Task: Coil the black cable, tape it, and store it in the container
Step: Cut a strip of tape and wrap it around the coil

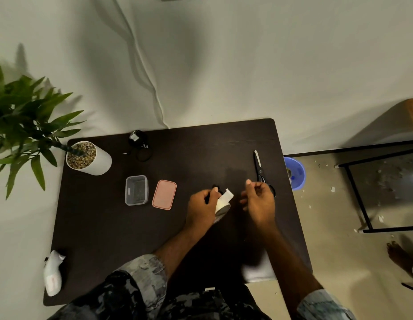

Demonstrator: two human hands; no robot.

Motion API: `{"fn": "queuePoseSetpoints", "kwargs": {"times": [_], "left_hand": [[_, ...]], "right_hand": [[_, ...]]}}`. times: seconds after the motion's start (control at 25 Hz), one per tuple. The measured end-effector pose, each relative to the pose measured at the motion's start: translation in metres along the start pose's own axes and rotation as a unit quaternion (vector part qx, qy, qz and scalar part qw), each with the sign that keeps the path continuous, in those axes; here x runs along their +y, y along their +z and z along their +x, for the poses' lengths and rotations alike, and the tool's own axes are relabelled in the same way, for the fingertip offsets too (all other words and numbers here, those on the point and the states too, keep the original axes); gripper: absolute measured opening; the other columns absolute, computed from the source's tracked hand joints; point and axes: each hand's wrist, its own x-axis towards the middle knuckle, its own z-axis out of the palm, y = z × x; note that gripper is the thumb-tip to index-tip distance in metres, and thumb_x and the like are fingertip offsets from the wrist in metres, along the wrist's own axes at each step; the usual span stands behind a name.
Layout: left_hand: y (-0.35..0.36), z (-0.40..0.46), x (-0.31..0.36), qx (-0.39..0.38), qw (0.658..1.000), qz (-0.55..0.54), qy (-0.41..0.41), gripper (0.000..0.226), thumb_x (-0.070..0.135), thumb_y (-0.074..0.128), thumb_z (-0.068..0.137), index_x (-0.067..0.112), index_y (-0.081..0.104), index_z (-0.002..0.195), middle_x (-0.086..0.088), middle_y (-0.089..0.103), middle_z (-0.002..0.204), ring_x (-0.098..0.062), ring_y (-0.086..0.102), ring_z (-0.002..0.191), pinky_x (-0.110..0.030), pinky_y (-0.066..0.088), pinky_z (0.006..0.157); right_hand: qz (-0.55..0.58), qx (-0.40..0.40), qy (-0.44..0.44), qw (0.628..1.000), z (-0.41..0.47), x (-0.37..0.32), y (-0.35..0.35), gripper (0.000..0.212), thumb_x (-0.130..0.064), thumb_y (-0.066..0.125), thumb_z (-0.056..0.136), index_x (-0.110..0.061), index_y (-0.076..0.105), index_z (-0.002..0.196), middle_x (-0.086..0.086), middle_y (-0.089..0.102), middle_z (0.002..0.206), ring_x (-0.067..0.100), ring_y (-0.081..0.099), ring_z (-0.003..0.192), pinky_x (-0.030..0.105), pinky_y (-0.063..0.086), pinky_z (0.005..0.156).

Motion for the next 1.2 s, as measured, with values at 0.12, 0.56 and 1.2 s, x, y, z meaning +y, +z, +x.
{"fn": "queuePoseSetpoints", "kwargs": {"times": [0.12, 0.56, 1.2], "left_hand": [[-0.002, 0.008, 0.004, 0.021, 1.000, -0.015, 0.002, 0.033, 0.038, 0.058, 0.103, 0.026, 0.073, 0.076, 0.007, 0.071, 0.071, 0.000, 0.065, 0.066, -0.028, 0.051, 0.060], [-0.009, 0.024, 0.010, 0.001, 0.995, 0.097, 0.009, 0.036, 0.047, 0.048, 0.106, 0.023, 0.072, 0.095, 0.006, 0.073, 0.093, -0.007, 0.068, 0.084, -0.022, 0.054, 0.063], [-0.036, 0.047, 0.021, 0.078, 0.980, 0.183, -0.006, 0.049, 0.053, 0.044, 0.103, 0.019, 0.067, 0.076, 0.001, 0.068, 0.071, -0.019, 0.066, 0.070, -0.045, 0.058, 0.066]], "right_hand": [[-0.221, 0.040, -0.045, 0.973, 0.036, 0.016, -0.015, 0.028, -0.031, 0.067, 0.101, -0.013, 0.064, 0.123, 0.011, 0.069, 0.116, 0.031, 0.068, 0.112, 0.046, 0.056, 0.096], [-0.386, 0.029, 0.023, 0.922, 0.082, 0.052, -0.028, 0.047, -0.026, 0.076, 0.095, 0.000, 0.058, 0.130, 0.026, 0.059, 0.134, 0.045, 0.058, 0.125, 0.054, 0.053, 0.104], [-0.118, -0.238, 0.138, 0.954, -0.003, 0.075, -0.036, 0.051, -0.031, 0.088, 0.086, -0.002, 0.061, 0.119, 0.009, 0.062, 0.080, 0.008, 0.057, 0.047, 0.023, 0.042, 0.041]]}}
